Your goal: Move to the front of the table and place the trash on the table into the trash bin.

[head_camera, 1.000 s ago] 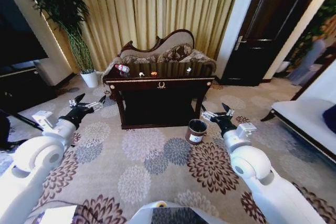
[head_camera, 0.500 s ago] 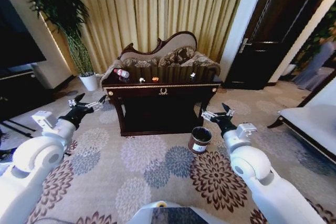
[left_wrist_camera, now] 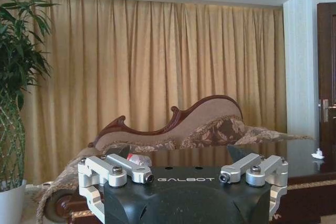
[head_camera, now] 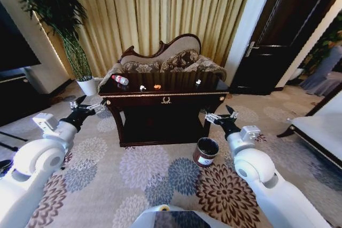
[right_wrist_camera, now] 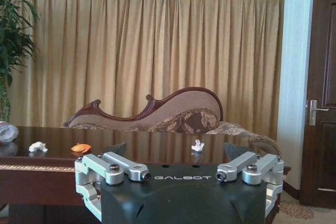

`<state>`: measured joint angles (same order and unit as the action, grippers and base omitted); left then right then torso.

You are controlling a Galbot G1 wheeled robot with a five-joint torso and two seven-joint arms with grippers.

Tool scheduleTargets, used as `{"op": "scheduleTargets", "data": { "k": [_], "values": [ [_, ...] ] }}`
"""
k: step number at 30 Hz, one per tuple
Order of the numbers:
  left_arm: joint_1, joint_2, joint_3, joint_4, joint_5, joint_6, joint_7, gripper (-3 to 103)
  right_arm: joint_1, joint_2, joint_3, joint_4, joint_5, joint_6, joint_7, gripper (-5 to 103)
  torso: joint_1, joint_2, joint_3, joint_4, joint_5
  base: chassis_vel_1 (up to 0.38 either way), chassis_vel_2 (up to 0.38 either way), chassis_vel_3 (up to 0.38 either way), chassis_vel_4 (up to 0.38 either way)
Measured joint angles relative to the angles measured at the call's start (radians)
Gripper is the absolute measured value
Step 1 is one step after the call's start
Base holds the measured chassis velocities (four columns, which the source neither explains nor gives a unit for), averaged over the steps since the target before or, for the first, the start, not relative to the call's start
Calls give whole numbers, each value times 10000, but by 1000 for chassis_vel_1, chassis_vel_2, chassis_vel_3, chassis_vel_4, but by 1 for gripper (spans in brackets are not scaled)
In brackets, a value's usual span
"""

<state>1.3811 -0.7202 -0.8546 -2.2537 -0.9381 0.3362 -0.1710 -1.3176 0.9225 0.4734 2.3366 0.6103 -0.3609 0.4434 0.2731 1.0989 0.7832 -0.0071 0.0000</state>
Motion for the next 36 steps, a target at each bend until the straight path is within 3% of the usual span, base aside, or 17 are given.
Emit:
{"op": "scheduleTargets", "data": {
  "k": [36],
  "values": [
    [51, -73, -4, 0, 33, -55, 8, 100, 13, -33, -29, -57, -160, 4, -184, 100, 1, -1, 0, 1, 0, -186, 183, 185, -180]
  ]
}}
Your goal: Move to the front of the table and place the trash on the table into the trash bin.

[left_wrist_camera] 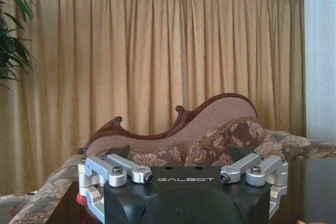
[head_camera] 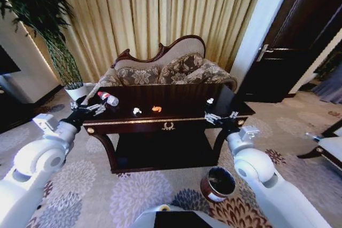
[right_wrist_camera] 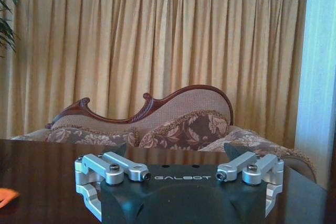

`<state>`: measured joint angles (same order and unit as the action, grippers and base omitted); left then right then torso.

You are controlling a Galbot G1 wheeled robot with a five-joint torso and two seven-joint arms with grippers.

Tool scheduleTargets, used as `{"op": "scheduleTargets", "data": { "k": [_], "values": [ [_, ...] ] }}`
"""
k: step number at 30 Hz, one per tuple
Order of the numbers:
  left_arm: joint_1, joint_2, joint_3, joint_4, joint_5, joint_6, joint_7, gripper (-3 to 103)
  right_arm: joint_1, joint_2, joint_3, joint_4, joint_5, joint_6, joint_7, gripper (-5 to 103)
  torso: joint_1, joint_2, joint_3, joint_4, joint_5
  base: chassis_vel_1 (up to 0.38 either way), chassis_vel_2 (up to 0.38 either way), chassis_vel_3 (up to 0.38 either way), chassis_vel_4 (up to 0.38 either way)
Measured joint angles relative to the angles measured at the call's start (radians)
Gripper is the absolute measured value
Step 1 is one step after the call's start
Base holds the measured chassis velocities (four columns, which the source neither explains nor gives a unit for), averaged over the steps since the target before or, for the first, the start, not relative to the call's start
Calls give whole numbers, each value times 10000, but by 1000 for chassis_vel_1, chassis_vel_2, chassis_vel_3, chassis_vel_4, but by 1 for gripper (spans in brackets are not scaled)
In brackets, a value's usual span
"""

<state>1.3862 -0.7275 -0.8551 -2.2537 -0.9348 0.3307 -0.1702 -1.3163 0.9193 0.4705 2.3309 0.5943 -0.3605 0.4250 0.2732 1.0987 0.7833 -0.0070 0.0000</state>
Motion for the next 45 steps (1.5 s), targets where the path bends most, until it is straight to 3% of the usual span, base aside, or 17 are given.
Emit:
{"op": "scheduleTargets", "data": {
  "k": [24, 33, 45],
  "values": [
    [0, -139, 60, 122, 89, -147, 314, 100, 33, 91, -179, 14, 79, -5, 145, 100, 3, -1, 1, 1, -1, -125, 121, 125, -124],
    [61, -197, -64, 48, 78, -147, 315, 100, 446, 58, -172, -240, 552, -979, 557, 100, -4, 3, -2, 0, 1, 0, 0, 0, 0],
    [63, -232, -78, 42, 72, -152, 325, 100, 1162, 203, 198, -1922, 1270, -2159, 1252, 100, -2, 2, 0, 0, 1, 0, 0, 0, 0]
  ]
}}
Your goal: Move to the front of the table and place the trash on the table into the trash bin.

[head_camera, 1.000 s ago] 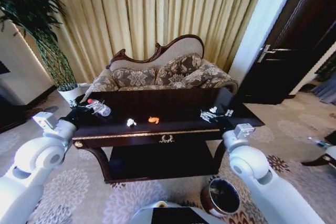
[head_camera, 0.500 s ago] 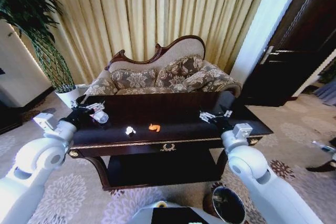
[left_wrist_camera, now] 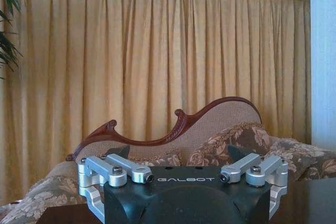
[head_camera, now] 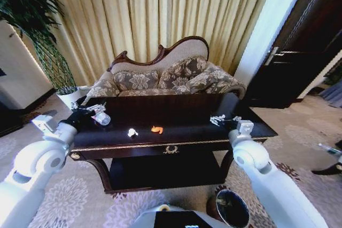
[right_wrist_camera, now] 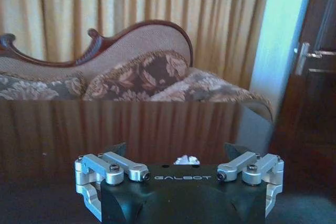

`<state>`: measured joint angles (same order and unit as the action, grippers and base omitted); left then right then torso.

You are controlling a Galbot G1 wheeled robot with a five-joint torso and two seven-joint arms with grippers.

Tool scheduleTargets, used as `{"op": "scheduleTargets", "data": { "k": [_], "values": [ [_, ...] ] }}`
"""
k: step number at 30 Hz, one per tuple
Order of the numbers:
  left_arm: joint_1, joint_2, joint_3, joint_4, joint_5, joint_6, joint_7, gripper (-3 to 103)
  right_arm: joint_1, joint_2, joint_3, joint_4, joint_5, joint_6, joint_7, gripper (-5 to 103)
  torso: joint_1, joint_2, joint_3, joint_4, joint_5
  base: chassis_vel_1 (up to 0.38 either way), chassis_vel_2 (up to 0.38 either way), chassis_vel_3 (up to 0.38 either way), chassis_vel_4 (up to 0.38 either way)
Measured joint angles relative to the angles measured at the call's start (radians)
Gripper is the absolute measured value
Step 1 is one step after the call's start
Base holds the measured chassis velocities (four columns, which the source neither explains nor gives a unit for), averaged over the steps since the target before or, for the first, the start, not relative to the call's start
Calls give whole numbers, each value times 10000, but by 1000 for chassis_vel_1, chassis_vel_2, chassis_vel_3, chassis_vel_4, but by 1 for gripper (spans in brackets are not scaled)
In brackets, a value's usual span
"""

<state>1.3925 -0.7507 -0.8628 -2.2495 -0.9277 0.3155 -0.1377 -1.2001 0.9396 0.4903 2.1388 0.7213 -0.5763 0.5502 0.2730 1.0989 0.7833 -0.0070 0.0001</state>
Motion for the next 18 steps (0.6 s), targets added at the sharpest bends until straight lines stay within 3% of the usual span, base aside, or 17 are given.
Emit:
{"op": "scheduleTargets", "data": {
  "k": [10, 18],
  "values": [
    [-23, -21, 49, 2, 7, -9, 2, 100, 802, 57, -156, -858, 277, -348, 9, 100, 1, -1, 0, 1, -1, 0, 0, 0, 0],
    [17, -65, 8, -48, 12, -13, 2, 100, 1199, 77, -221, -1263, 427, -1109, 241, 100, 1, -1, 0, 1, -2, 0, 0, 0, 0]
  ]
}}
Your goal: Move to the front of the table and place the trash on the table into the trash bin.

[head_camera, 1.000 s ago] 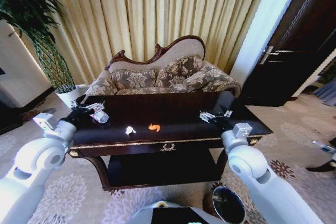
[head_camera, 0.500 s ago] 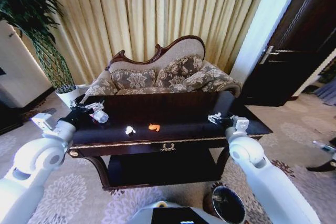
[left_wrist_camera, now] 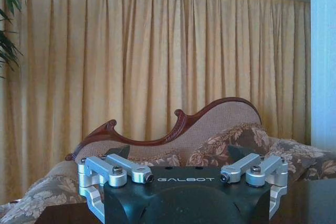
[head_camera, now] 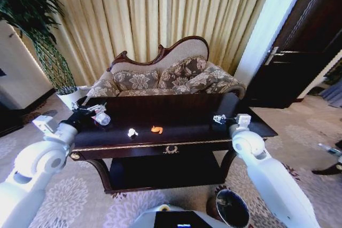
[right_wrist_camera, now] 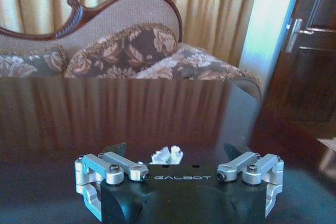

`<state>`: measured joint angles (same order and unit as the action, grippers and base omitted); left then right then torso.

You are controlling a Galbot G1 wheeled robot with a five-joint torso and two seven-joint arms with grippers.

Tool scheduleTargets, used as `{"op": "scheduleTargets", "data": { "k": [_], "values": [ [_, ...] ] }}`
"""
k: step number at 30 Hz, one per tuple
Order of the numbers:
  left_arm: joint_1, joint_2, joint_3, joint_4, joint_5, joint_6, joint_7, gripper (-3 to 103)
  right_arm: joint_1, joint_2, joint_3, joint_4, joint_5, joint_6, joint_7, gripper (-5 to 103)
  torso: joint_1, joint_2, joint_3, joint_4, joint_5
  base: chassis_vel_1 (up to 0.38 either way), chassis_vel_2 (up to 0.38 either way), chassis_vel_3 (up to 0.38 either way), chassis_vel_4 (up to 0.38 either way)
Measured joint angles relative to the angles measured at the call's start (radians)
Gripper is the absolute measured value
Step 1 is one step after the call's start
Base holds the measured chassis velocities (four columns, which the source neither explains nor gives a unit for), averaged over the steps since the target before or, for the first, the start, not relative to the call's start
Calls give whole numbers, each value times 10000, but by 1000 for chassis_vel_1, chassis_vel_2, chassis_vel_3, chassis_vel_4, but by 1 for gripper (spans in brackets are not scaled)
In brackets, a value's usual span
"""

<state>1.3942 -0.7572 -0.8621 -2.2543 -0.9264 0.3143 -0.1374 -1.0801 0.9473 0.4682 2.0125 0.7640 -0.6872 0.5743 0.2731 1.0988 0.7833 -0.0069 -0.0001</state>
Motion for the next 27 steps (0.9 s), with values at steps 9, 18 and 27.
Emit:
{"op": "scheduleTargets", "data": {
  "k": [9, 18, 27],
  "values": [
    [-9, 12, 56, -17, 3, 0, -8, 100, 127, 147, 16, -301, 453, -172, 538, 100, 0, 0, 0, 0, 1, 0, 0, 0, 0],
    [-59, 111, 91, -13, -33, 16, -23, 100, 129, 233, 0, -379, 504, -168, 895, 94, 0, 0, 0, -1, 1, 0, 0, 0, 0],
    [-75, 102, 196, -14, -35, 20, -28, 100, 50, 252, -9, -388, 315, -98, 932, 61, 0, 0, -1, -1, 0, 0, 0, 0, 0]
  ]
}}
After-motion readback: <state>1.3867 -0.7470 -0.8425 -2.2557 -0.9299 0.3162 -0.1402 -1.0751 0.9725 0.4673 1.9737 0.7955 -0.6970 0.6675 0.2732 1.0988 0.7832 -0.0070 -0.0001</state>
